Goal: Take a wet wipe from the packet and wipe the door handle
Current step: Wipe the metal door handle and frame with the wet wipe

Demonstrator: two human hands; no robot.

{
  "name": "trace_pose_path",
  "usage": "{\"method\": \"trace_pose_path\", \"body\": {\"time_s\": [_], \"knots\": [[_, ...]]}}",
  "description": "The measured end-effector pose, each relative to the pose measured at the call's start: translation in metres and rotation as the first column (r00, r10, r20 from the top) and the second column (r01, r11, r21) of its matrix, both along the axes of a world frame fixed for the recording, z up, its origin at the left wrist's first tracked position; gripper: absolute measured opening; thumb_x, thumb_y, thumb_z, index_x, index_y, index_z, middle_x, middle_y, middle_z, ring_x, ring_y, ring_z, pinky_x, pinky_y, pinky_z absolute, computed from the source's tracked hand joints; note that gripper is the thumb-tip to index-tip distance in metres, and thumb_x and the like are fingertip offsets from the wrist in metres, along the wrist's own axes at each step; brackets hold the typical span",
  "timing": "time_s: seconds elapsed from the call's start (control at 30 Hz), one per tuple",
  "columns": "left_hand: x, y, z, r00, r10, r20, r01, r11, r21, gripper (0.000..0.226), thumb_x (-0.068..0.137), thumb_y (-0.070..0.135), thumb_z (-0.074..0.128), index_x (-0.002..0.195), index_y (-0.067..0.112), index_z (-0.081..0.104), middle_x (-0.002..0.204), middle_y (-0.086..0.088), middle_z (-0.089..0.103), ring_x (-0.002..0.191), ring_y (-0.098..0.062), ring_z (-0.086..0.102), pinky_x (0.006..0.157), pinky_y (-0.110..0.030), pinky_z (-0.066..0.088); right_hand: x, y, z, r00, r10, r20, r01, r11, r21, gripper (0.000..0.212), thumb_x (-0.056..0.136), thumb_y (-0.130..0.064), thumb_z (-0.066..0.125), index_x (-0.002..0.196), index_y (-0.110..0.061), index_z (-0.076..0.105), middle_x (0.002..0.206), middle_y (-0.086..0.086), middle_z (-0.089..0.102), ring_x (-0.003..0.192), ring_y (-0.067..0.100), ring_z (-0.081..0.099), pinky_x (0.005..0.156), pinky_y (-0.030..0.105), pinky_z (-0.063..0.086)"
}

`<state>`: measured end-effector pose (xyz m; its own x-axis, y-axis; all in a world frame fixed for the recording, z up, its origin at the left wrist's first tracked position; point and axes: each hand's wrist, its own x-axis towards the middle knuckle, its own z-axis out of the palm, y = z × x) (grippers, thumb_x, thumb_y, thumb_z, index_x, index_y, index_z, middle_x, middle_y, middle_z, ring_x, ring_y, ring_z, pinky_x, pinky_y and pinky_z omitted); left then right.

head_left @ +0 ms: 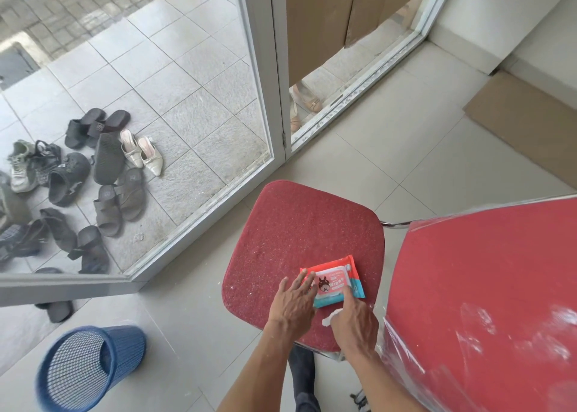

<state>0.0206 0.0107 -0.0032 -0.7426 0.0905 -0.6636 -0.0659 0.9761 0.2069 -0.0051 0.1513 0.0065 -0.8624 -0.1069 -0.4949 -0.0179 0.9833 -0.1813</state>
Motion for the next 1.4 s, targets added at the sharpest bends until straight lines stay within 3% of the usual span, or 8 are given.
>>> {"method": "trace_pose_path", "body": {"time_s": [0.23,0.4,0.57,0.73,1.0,1.17,1.4], "knots": [[-0.015,-0.027,0.05,0.997,0.047,-0.061,-0.052,0.996,-0.079,0.063,0.105,0.027,0.041,0.16,0.019,0.01,0.166,-0.008,-0.011,0.154,-0.024,-0.01,0.124,-0.052,0.004,-0.022,-0.027,0.058,0.998,-0.068,-0.003,0.067,0.995,-0.068,0.066,0.087,-0.016,0.06,0.148,-0.026,0.036,0.117,0.004,0.066,0.102,0.022,0.066,0.071,0.029,0.05],[-0.028,-0.052,0.115,0.982,0.097,-0.162,-0.114,0.989,-0.095,0.06,0.104,0.018,0.041,0.158,0.019,0.015,0.166,-0.011,-0.01,0.154,-0.027,-0.007,0.124,-0.052,0.007,-0.045,-0.049,0.125,0.997,-0.048,-0.052,0.042,0.993,-0.109,0.066,0.094,-0.017,0.057,0.152,-0.023,0.028,0.117,0.006,0.066,0.101,0.017,0.066,0.071,0.023,0.048],[-0.038,-0.076,0.197,0.934,0.194,-0.301,-0.226,0.971,-0.076,0.06,0.103,0.017,0.044,0.158,0.02,0.019,0.166,-0.013,-0.007,0.155,-0.028,-0.003,0.125,-0.051,0.009,-0.058,-0.065,0.209,0.986,-0.048,-0.159,0.021,0.985,-0.169,0.074,0.086,-0.024,0.07,0.15,-0.018,0.034,0.111,0.007,0.071,0.098,0.02,0.068,0.069,0.026,0.046],[-0.037,-0.097,0.29,0.837,0.304,-0.454,-0.329,0.944,0.026,0.057,0.101,0.017,0.048,0.155,0.019,0.029,0.167,-0.012,0.001,0.155,-0.025,0.003,0.124,-0.048,0.014,-0.057,-0.08,0.291,0.937,-0.065,-0.343,-0.014,0.975,-0.222,0.052,0.088,-0.015,0.06,0.138,-0.016,0.045,0.105,0.009,0.072,0.092,0.026,0.068,0.062,0.027,0.043],[0.0,-0.131,0.427,0.73,0.393,-0.559,-0.413,0.905,0.097,0.055,0.102,0.027,0.052,0.154,0.024,0.033,0.168,-0.011,0.003,0.156,-0.025,0.005,0.123,-0.05,0.018,-0.034,-0.118,0.409,0.856,-0.158,-0.492,-0.043,0.927,-0.373,0.057,0.082,-0.01,0.056,0.138,-0.015,0.047,0.107,0.016,0.073,0.096,0.035,0.069,0.069,0.033,0.049],[0.03,-0.156,0.517,0.634,0.453,-0.627,-0.46,0.872,0.165,0.052,0.103,0.028,0.05,0.154,0.03,0.035,0.168,-0.007,0.01,0.155,-0.022,0.011,0.122,-0.048,0.022,-0.006,-0.155,0.486,0.824,-0.237,-0.514,-0.093,0.838,-0.537,0.056,0.08,-0.012,0.058,0.136,-0.015,0.052,0.108,0.017,0.073,0.098,0.037,0.067,0.075,0.036,0.05],[0.079,-0.199,0.612,0.502,0.486,-0.715,-0.468,0.848,0.248,0.045,0.102,0.032,0.051,0.147,0.032,0.047,0.151,-0.007,0.048,0.142,-0.026,0.039,0.115,-0.042,0.037,0.028,-0.209,0.578,0.783,-0.306,-0.541,-0.185,0.717,-0.673,0.059,0.078,-0.021,0.07,0.133,-0.012,0.054,0.114,0.018,0.072,0.105,0.039,0.066,0.081,0.04,0.054]]}}
